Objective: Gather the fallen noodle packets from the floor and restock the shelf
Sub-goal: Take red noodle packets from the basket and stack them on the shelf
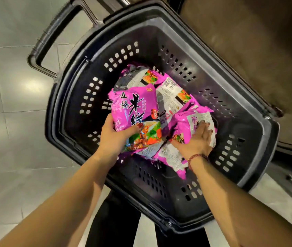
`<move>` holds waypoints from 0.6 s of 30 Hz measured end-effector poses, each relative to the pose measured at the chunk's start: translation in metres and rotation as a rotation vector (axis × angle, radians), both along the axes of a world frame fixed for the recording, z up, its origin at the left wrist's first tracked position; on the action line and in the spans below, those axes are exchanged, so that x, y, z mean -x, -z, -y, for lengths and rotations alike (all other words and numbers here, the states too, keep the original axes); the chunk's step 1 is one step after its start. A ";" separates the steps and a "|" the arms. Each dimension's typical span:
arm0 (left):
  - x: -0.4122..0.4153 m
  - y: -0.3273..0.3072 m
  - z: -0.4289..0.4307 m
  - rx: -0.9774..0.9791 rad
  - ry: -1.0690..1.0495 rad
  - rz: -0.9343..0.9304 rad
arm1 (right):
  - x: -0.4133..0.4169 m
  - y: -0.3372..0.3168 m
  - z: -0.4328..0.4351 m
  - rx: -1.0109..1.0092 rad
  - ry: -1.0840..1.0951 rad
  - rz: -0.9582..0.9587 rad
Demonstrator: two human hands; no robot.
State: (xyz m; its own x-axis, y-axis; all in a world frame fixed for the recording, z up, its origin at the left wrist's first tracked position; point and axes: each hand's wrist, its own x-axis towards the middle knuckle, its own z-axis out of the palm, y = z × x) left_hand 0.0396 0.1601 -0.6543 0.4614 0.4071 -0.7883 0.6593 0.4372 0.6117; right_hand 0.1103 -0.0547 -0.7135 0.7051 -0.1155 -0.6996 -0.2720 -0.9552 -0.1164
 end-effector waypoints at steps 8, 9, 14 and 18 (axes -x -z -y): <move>0.004 -0.021 0.010 -0.067 -0.097 0.072 | -0.014 -0.007 0.024 -0.192 0.280 0.155; 0.004 -0.027 0.011 -0.068 -0.118 0.081 | -0.015 -0.018 0.027 -0.261 0.358 0.129; 0.003 -0.075 0.012 -0.069 -0.142 0.076 | -0.013 -0.091 0.024 -0.742 0.713 0.016; 0.004 -0.135 0.008 -0.071 -0.175 0.062 | -0.012 -0.181 0.007 -1.044 0.935 -0.067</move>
